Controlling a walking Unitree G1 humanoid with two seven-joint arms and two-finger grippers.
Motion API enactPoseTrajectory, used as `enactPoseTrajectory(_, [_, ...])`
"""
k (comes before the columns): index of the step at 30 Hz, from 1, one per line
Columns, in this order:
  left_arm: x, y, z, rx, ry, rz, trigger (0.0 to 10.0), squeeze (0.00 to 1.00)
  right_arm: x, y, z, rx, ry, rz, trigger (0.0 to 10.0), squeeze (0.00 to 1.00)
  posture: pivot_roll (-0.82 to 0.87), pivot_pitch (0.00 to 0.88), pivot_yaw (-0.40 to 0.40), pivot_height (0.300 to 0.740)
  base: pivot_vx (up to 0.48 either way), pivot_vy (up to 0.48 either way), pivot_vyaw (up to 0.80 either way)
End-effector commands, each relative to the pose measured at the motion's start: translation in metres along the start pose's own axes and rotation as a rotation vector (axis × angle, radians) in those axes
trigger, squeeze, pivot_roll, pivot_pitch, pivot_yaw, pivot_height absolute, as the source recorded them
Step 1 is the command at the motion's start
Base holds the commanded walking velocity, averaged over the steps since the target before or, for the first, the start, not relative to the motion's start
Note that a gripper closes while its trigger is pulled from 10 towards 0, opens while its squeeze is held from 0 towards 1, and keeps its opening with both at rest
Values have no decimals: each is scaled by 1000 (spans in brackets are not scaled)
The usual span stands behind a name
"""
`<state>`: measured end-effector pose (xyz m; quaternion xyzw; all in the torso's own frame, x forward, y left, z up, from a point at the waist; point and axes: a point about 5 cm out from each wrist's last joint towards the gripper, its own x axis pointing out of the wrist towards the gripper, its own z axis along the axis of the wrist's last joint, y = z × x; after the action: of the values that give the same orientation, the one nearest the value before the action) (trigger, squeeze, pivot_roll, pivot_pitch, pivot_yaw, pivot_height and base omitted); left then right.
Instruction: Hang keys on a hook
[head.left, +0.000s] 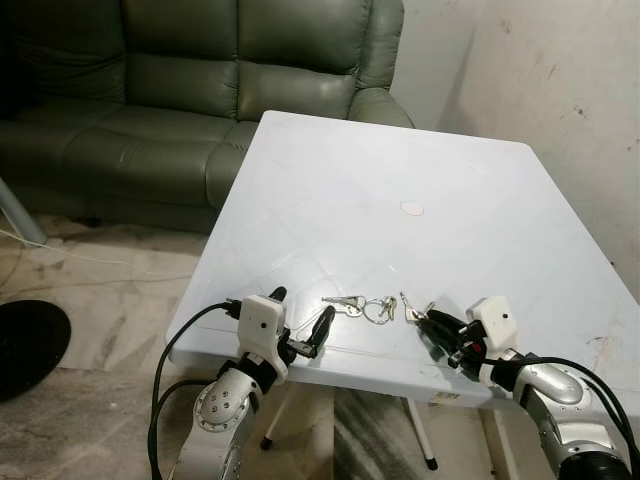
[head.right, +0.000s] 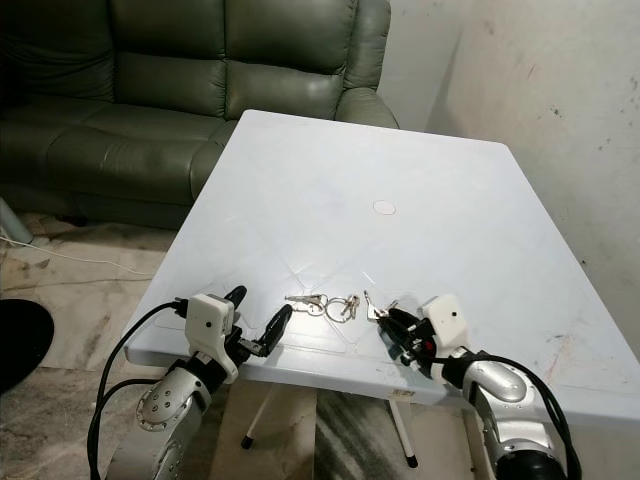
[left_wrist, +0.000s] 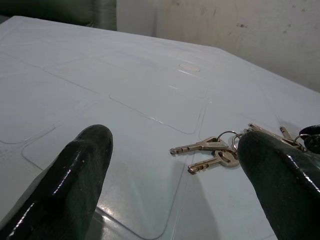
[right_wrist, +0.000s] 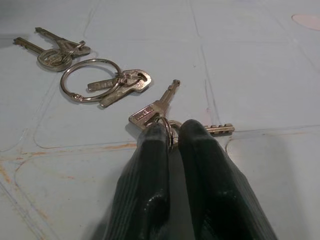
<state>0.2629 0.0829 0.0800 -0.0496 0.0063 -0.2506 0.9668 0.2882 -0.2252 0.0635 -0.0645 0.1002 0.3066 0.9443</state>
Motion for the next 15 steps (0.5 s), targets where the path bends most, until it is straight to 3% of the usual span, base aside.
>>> enactPoseTrajectory(1, [2, -5, 1, 2, 2, -20, 10000, 0, -7, -7, 0, -10, 4, -18, 0, 0, 35, 38, -101, 740, 0, 0, 0])
enactPoseTrajectory(11, [2, -5, 1, 0, 2, -22, 10000, 0, -9, -6, -1, 4, 3, 13, 0, 0, 32, 41, -99, 740, 0, 0, 0])
enactPoseTrajectory(12, [2, -5, 1, -1, 3, -24, 10000, 0, -9, -7, -3, -30, 32, -6, 2627, 0, 32, 41, -99, 740, 0, 0, 0])
enactPoseTrajectory(13, [2, -5, 1, -1, 3, -24, 10000, 0, -9, -7, -3, -40, 39, -12, 2627, 0, 32, 41, -99, 740, 0, 0, 0])
enactPoseTrajectory(14, [2, -5, 1, -1, 3, -23, 10000, 0, -9, -6, -3, -27, 32, -2, 10000, 0, 31, 40, -99, 740, 0, 0, 0])
enactPoseTrajectory(15, [2, -5, 1, 0, 4, -23, 10000, 0, -9, -6, -2, -15, 23, 10, 10000, 0, 32, 40, -99, 740, 0, 0, 0])
